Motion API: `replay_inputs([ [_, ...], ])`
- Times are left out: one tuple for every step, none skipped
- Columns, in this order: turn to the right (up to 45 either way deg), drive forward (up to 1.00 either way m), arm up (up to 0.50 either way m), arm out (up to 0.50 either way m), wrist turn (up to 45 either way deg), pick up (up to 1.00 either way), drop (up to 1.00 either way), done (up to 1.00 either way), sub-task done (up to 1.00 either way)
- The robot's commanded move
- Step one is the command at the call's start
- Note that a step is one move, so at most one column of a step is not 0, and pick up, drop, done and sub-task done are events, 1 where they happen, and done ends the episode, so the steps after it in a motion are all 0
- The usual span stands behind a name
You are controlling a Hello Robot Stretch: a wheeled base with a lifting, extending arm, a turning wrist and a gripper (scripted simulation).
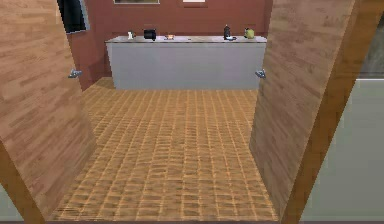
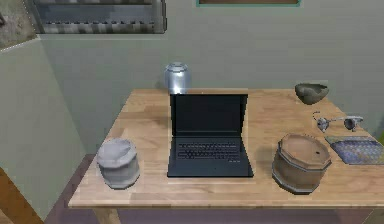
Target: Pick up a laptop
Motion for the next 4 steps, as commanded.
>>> replay_inputs([
  [0.0, 0.00, 0.50, 0.00, 0.0, 0.00, 0.00, 0.00, 0.00],
  [0.0, 0.00, 0.34, 0.00, 0.0, 0.00, 0.00, 0.00, 0.00],
  [0.0, 0.00, 0.00, 0.28, 0.0, 0.00, 0.00, 0.00, 0.00],
  [0.0, 0.00, 0.00, 0.00, 45.0, 0.00, 0.00, 0.00, 0.00],
])
